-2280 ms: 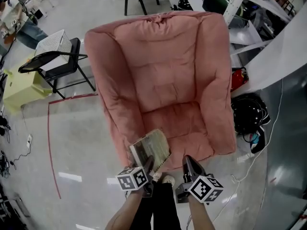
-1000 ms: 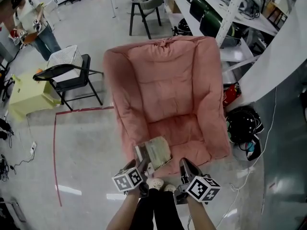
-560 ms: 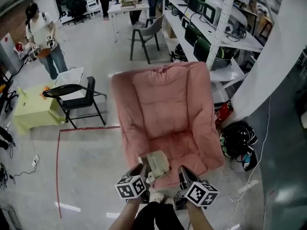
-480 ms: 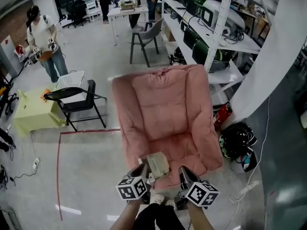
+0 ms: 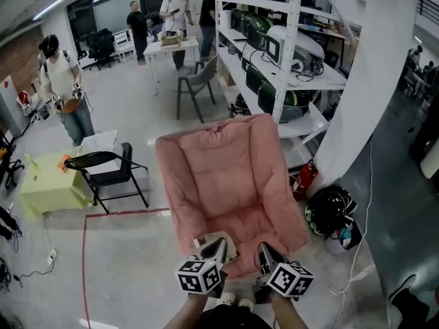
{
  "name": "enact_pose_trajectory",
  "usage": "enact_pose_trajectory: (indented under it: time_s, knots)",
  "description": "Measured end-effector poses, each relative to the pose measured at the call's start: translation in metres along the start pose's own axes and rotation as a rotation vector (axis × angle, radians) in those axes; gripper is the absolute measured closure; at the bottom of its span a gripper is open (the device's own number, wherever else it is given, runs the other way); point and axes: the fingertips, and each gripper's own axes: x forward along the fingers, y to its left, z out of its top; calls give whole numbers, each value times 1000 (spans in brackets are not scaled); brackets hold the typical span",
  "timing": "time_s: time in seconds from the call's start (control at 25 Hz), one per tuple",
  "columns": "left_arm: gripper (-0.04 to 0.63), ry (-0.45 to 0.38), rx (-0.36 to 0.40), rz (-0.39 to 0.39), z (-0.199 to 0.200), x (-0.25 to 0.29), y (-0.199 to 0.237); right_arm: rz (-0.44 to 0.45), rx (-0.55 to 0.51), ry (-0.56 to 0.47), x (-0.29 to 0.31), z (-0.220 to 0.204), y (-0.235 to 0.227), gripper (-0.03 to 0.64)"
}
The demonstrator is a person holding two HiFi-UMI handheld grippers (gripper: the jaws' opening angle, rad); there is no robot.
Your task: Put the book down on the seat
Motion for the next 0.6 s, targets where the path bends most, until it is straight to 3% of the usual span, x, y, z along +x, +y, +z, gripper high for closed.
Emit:
enact_pose_trajectory:
  time_s: [0.24,0.6]
  knots:
    - [584,36,1,-104,-11,3,-39,8,-27,-64,-21,15,5,604]
    - [584,-34,59,-233,10,4,-91,-42,-48,-158,-50,23,-3,604]
